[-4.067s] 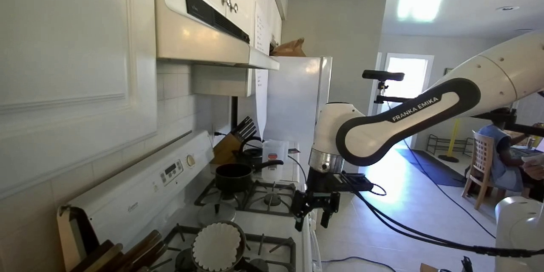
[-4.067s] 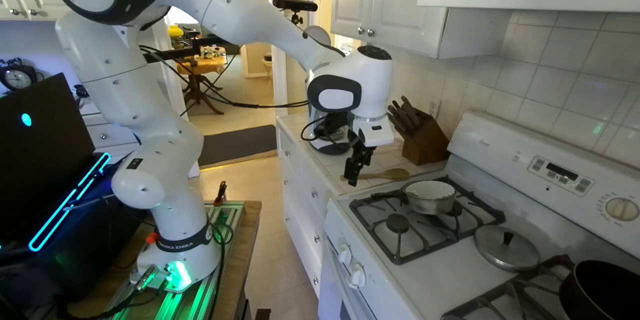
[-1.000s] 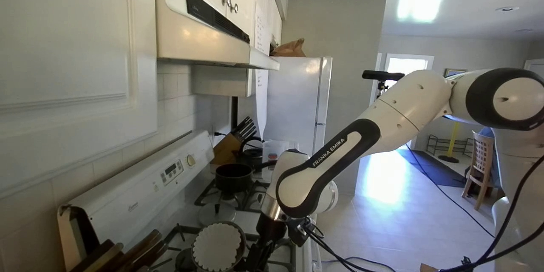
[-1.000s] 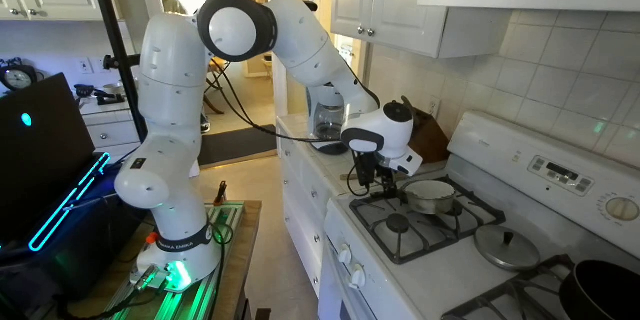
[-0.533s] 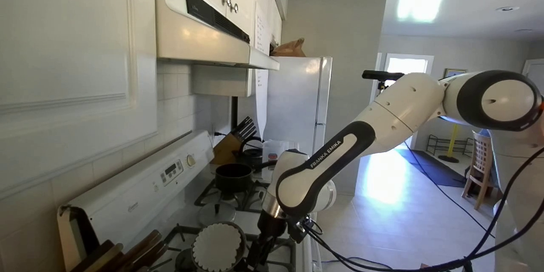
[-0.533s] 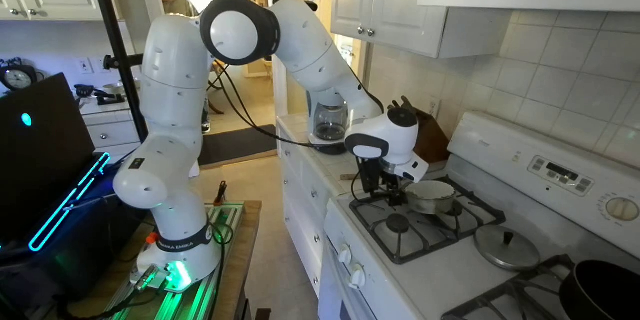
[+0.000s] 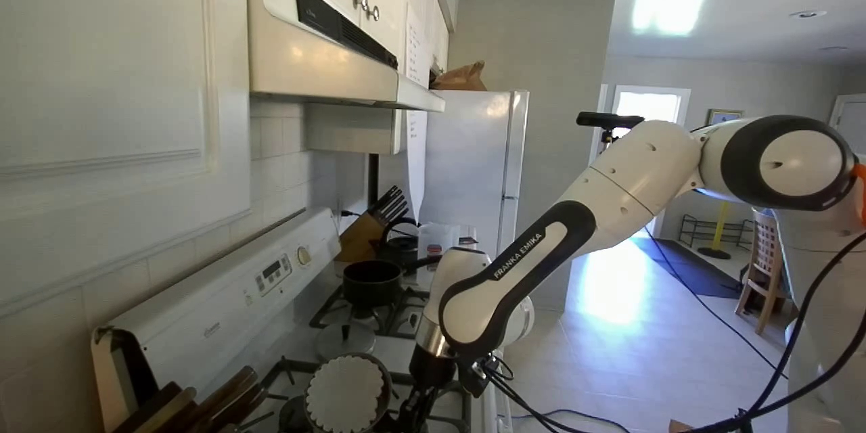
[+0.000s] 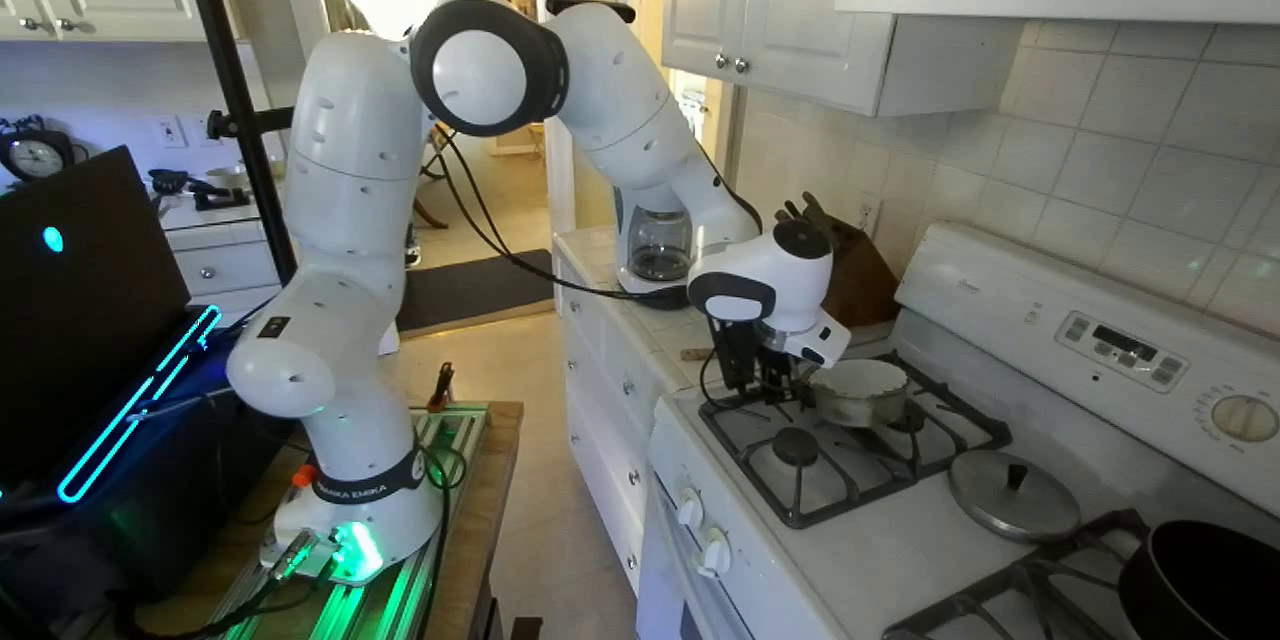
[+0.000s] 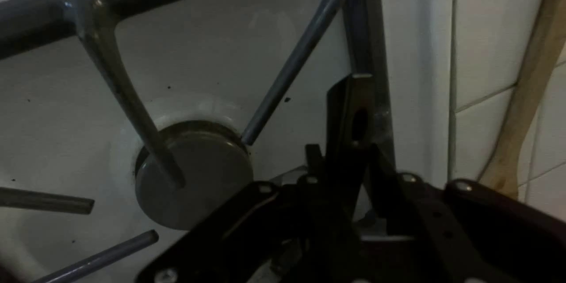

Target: Remove the bowl from the plate and replace it with a lid

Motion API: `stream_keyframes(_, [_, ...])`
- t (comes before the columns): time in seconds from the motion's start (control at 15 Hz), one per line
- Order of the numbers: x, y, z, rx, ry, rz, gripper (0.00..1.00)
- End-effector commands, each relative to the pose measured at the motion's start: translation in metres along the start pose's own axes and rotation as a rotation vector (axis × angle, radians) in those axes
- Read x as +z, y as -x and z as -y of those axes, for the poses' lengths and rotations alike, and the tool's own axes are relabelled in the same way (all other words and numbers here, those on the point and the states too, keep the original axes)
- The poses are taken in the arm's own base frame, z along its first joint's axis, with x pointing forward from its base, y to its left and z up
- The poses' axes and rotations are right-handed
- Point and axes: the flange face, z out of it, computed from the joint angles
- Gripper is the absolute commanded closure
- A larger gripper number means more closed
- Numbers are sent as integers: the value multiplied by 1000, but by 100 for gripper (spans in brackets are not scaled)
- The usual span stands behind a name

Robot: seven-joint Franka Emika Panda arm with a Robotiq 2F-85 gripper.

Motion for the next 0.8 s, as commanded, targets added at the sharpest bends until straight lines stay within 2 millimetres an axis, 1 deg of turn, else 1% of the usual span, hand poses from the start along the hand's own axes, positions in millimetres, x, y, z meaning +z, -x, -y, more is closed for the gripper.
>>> stream_keyframes(0.0, [-10,-7,0,18,16,-36,98])
stream_keyframes(0.07, [-13,-9,-1,21,18,-45,94])
stream_keyframes(0.27, [-22,-13,-3,29,22,-73,94])
stream_keyframes(0.4, [-31,-17,-4,47,-12,-82,94])
stream_keyframes(0.73, [-52,-25,-5,191,-123,-91,94])
